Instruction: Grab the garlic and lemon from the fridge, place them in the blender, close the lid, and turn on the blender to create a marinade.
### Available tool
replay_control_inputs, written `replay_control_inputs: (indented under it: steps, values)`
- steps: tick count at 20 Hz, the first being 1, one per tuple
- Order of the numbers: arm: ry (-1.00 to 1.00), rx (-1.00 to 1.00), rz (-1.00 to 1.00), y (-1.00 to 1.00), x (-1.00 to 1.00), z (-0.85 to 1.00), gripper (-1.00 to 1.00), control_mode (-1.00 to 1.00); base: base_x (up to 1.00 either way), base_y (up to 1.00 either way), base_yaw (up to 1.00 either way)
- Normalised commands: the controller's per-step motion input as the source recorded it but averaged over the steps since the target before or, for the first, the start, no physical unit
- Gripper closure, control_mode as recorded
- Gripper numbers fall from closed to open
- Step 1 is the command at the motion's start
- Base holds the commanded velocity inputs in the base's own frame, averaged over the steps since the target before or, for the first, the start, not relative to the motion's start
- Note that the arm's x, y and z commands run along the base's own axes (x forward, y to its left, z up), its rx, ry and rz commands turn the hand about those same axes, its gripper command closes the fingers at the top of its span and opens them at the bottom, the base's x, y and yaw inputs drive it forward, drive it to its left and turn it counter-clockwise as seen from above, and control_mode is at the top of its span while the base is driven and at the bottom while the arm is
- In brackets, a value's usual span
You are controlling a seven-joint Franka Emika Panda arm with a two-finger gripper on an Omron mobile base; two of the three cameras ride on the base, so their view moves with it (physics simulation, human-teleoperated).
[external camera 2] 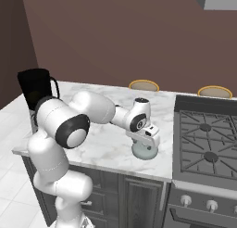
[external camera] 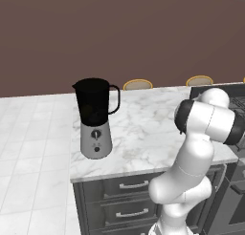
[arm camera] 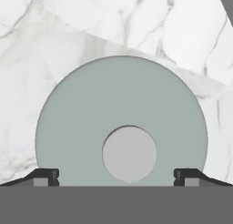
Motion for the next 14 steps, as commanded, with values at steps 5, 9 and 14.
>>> replay_control_inputs:
  steps: [5,9,14]
  values:
    - [0.00,0.00,0.00,-0.06,0.09,-0.01,-1.00,-1.00,0.00,0.00,0.00]
    - [0.00,0.00,0.00,-0.18,0.06,-0.02,-1.00,-1.00,0.00,0.00,0.00]
    - [0.00,0.00,0.00,-0.12,0.03,-0.01,-1.00,-1.00,0.00,0.00,0.00]
